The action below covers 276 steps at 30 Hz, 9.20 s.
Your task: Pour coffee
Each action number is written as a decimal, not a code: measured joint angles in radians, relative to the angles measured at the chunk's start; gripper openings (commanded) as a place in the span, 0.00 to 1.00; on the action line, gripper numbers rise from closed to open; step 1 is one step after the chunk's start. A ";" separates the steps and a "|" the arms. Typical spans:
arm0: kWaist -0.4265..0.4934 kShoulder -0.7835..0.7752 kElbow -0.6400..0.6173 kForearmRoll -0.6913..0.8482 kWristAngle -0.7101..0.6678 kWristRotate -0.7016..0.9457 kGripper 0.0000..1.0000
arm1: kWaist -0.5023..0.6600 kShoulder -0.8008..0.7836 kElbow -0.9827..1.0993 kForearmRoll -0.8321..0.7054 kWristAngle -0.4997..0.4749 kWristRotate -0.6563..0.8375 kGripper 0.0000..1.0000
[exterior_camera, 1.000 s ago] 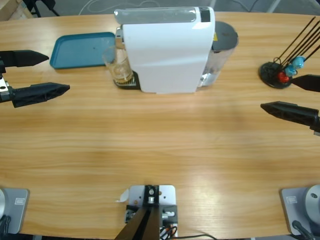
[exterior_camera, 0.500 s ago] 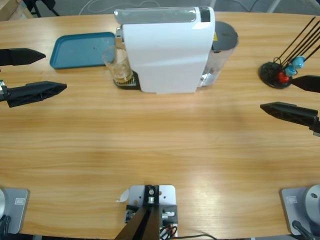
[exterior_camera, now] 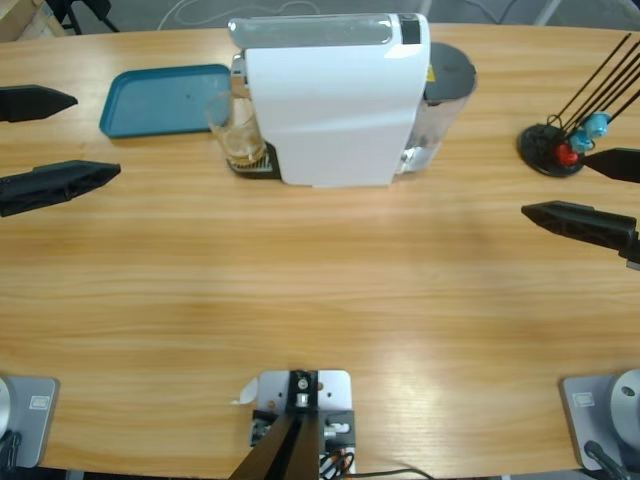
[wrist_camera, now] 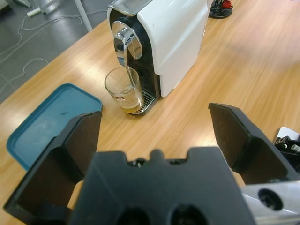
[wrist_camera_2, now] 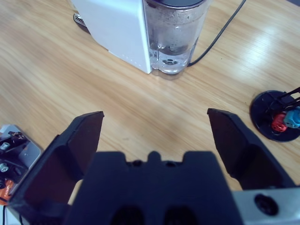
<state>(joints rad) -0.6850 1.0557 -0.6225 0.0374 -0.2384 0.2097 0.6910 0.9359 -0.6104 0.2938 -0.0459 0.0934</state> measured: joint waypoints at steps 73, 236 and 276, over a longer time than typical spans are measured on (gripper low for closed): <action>0.235 0.629 0.002 -0.514 -0.354 0.295 1.00 | 0.017 0.075 0.026 -0.027 -0.004 -0.037 0.98; 0.284 0.911 -0.179 -0.638 0.247 -0.140 1.00 | 0.035 0.108 0.024 -0.016 0.036 -0.039 0.99; -0.030 -0.275 -0.083 0.466 0.124 -0.267 1.00 | 0.123 0.028 -0.123 0.255 -0.246 0.031 1.00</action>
<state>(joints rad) -0.7149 0.7806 -0.7060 0.5032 -0.1142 -0.0573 0.8136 0.9636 -0.7338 0.5489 -0.2922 0.1241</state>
